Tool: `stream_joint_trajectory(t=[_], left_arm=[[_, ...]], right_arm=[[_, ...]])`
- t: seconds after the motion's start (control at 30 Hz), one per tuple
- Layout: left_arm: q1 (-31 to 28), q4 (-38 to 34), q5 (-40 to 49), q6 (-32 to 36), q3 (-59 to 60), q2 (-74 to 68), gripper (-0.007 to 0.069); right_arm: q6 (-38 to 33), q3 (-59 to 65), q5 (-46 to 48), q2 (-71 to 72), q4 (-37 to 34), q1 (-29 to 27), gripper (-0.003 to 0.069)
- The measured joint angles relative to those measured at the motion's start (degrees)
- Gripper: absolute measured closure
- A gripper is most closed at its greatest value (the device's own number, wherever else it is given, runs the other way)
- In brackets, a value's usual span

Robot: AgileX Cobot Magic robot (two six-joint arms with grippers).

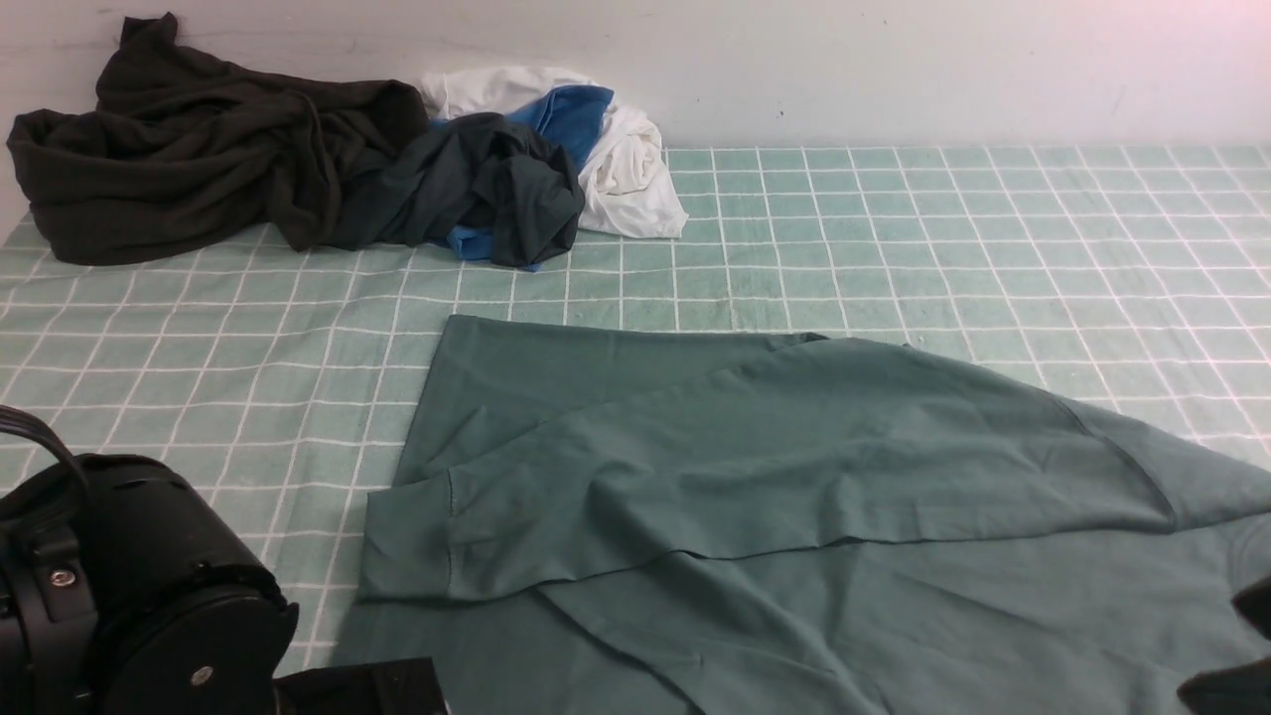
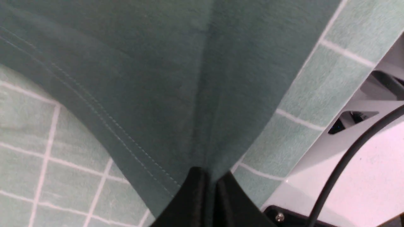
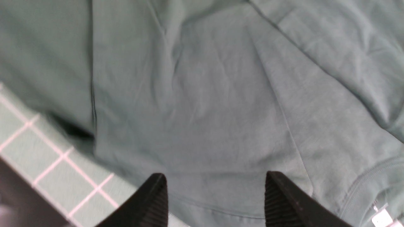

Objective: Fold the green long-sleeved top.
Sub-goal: Use both arms simultaneously to clamp the lower edge of the clothing fabric

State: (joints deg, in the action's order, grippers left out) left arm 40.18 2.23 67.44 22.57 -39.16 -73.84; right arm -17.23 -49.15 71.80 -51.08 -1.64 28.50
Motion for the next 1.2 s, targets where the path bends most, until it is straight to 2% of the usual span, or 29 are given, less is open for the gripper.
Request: stream_joint_trajectory(t=[0.23,0.37,0.47,0.57,0.77,0.97,1.17,1.2], left_arm=[[-0.75,0.19,-1.76,0.00,0.30,0.00,0.0622],[-0.81,-0.23,-2.48,0.00,0.35,0.00,0.0622],[-0.81,-1.28,-3.07,0.00,0.35,0.00,0.0624],[-0.81,-1.39,-3.30,0.00,0.35,0.00,0.0624],[-0.81,-1.52,-5.06,0.00,0.35,0.00,0.0624],[-0.81,-1.56,-5.97,0.00,0.35,0.00,0.0624],[-0.81,-1.56,-5.97,0.00,0.35,0.00,0.0624],[-0.81,-1.56,-5.97,0.00,0.35,0.00,0.0624]], right_arm=[[-10.96,12.42,-4.16,-5.66,-0.20,2.47,0.0162],[-13.45,20.06,-10.65,-6.66,1.64,2.96,0.0159],[-13.91,27.36,-19.21,-8.02,5.20,2.96,0.0165],[-14.02,30.19,-23.79,-9.37,7.46,2.96,0.0176],[-13.69,31.45,-30.64,-14.07,10.94,2.96,0.0231],[-13.23,30.57,-30.41,-16.28,11.33,3.02,0.0295],[-13.07,28.67,-30.12,-17.32,12.25,3.02,0.0459],[-13.07,28.57,-30.02,-17.32,12.25,3.02,0.0466]])
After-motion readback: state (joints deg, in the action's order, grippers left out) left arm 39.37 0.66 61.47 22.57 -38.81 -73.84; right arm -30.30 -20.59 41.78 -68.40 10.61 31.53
